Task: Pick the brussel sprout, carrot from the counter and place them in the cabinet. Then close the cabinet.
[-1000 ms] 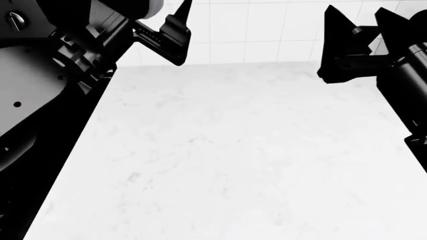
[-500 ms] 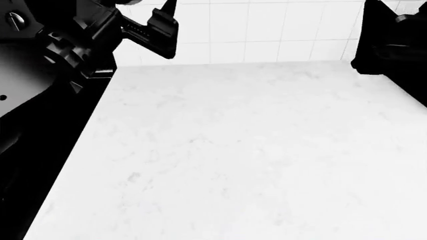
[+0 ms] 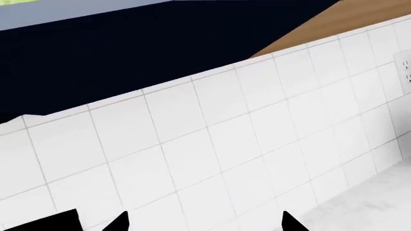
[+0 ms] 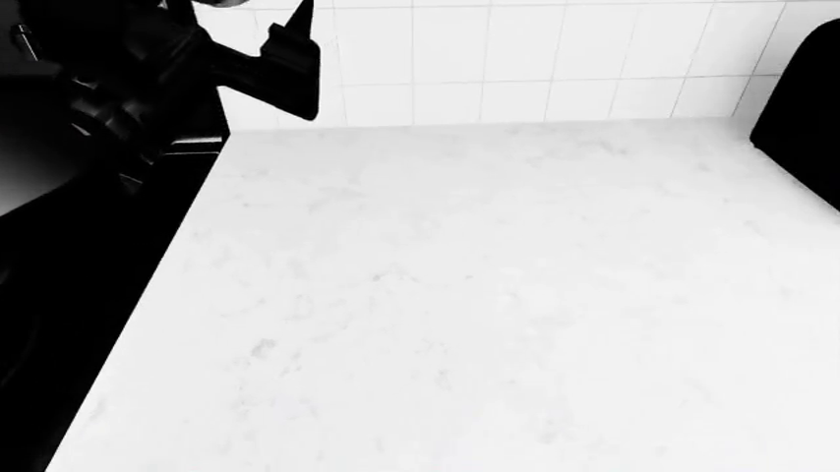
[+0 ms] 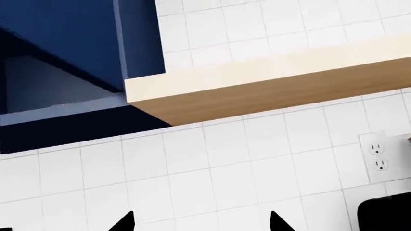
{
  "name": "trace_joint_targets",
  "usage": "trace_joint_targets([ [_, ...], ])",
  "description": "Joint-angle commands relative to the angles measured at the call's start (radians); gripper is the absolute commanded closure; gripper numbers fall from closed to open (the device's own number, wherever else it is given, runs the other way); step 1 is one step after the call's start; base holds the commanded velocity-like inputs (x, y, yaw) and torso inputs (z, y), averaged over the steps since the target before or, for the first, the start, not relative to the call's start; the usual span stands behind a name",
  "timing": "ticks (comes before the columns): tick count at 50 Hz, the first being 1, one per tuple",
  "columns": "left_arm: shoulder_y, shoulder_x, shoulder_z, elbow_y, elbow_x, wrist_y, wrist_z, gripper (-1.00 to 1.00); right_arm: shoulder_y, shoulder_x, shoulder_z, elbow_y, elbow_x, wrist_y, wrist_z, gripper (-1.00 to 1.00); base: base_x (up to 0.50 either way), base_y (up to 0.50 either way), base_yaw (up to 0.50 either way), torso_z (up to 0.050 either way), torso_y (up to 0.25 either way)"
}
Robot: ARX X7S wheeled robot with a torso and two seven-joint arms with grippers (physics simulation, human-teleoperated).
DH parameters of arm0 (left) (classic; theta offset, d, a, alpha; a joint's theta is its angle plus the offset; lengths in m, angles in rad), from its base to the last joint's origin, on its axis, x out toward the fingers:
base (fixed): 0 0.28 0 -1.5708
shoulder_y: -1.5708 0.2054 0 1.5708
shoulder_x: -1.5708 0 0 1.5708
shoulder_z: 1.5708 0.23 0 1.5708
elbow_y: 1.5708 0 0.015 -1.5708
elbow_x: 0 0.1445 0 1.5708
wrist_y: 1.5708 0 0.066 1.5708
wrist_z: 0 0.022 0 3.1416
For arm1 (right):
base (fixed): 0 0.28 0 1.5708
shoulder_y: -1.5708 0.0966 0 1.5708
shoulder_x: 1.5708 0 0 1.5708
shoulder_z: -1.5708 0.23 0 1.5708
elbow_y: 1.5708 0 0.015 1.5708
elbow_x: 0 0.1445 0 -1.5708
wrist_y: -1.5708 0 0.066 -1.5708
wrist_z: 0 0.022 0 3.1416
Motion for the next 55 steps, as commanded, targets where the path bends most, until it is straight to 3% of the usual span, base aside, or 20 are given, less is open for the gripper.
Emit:
trace_joint_targets([
  [1, 0.022, -0.011, -0.017, -0.005, -0.024, -0.032, -0.040, -1.00, 0.175, 0.035, -0.049, 0.042, 0.054, 0.014, 0.073, -1.00, 0.00, 0.00, 0.00, 0.000, 0.000],
  [12, 0.034, -0.015, -0.027, -0.009, -0.050, -0.073, -0.080, -1.00, 0.433, 0.030, -0.173, 0.136, 0.035, 0.042, 0.126, -1.00, 0.00, 0.00, 0.00, 0.000, 0.000],
  [26, 0.039, -0.018, -0.028, 0.000, -0.066, -0.084, -0.090, -1.00, 0.628, 0.027, -0.253, 0.245, -0.056, 0.051, 0.156, -1.00, 0.00, 0.00, 0.00, 0.000, 0.000],
  [55, 0.071, -0.024, -0.018, 0.003, -0.053, -0.055, -0.089, -1.00, 0.829, -0.137, -0.178, 0.500, -0.160, -0.172, 0.176, -1.00, 0.00, 0.00, 0.00, 0.000, 0.000],
])
